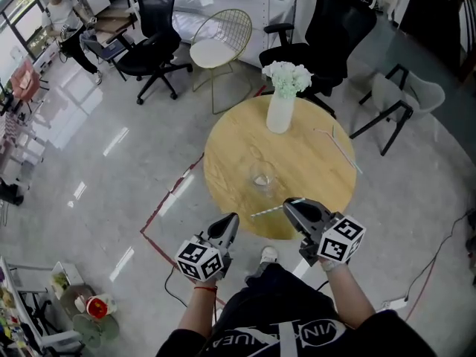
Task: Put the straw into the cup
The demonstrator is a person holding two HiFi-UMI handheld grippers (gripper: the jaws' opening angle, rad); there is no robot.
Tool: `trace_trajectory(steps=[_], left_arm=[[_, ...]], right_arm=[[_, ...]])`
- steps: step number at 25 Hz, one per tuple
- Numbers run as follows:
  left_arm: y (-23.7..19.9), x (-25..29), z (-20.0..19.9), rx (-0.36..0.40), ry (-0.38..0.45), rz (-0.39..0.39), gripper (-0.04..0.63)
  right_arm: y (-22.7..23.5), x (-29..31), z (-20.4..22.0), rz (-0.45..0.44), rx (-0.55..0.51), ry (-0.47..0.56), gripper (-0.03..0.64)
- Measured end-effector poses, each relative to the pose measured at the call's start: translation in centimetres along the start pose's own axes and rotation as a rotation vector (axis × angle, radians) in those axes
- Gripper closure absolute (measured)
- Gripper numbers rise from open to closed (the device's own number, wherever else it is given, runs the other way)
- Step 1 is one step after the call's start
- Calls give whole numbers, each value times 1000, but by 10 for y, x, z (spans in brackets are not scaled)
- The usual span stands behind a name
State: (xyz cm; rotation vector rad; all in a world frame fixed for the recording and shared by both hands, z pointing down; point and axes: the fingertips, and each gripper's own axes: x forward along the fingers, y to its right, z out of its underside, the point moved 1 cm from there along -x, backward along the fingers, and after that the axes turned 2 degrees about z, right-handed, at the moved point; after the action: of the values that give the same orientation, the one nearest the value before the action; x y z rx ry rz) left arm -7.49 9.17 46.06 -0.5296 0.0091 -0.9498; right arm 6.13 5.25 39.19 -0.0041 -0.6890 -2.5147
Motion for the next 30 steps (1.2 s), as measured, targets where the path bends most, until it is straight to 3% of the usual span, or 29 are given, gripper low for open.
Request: trace_trajectory(steps=[15, 30], left_arm=[[-26, 47, -11, -21, -18, -60, 589], [-56, 77, -25, -18, -74, 3, 589]], right_arm=[[64, 25, -49, -40, 74, 95, 595], [93, 47, -47, 84, 4, 45, 595]])
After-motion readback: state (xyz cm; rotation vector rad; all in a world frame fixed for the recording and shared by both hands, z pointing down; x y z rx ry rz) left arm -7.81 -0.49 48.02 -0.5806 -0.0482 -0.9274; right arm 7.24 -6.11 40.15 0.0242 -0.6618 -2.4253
